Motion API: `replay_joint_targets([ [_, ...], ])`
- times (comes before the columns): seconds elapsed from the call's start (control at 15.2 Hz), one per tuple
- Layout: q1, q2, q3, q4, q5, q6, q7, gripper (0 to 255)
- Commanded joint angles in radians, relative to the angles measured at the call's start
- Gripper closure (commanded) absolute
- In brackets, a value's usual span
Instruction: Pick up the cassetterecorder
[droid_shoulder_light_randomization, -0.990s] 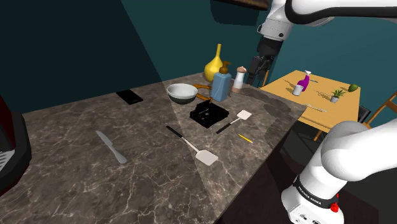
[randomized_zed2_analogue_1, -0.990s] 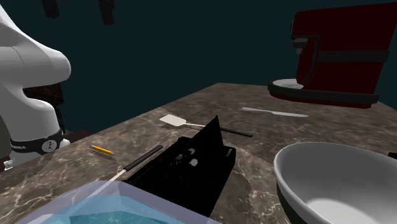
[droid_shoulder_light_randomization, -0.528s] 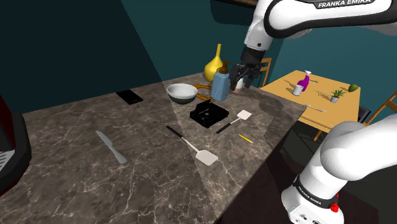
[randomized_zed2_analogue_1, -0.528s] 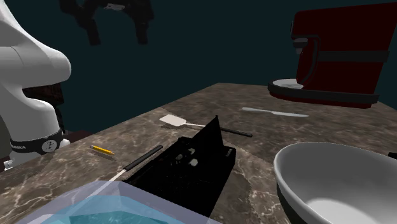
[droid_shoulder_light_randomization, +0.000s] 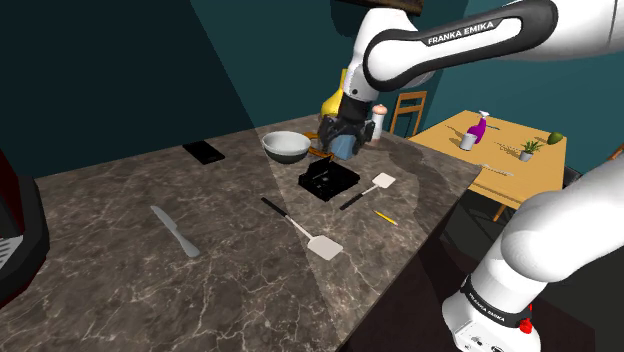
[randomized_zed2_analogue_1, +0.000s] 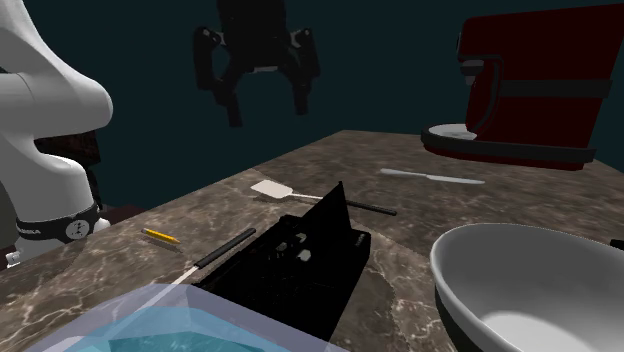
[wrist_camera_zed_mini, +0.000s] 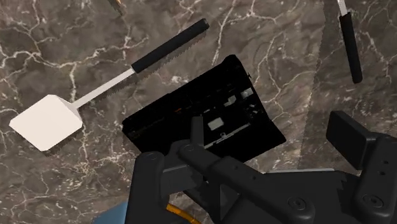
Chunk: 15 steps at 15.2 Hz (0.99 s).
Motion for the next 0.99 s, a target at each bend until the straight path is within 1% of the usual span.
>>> replay_joint_targets([
  [0.0, -0.017, 0.077, 0.029, 0.039, -0.006, 0.048, 0.098, 0],
  [0.4, -0.053, 0.302, 0.088, 0.16, -0.069, 0.168, 0.38, 0],
  [0.92, -0.05, 0.351, 0.09, 0.105, -0.084, 0.271, 0.39, 0],
])
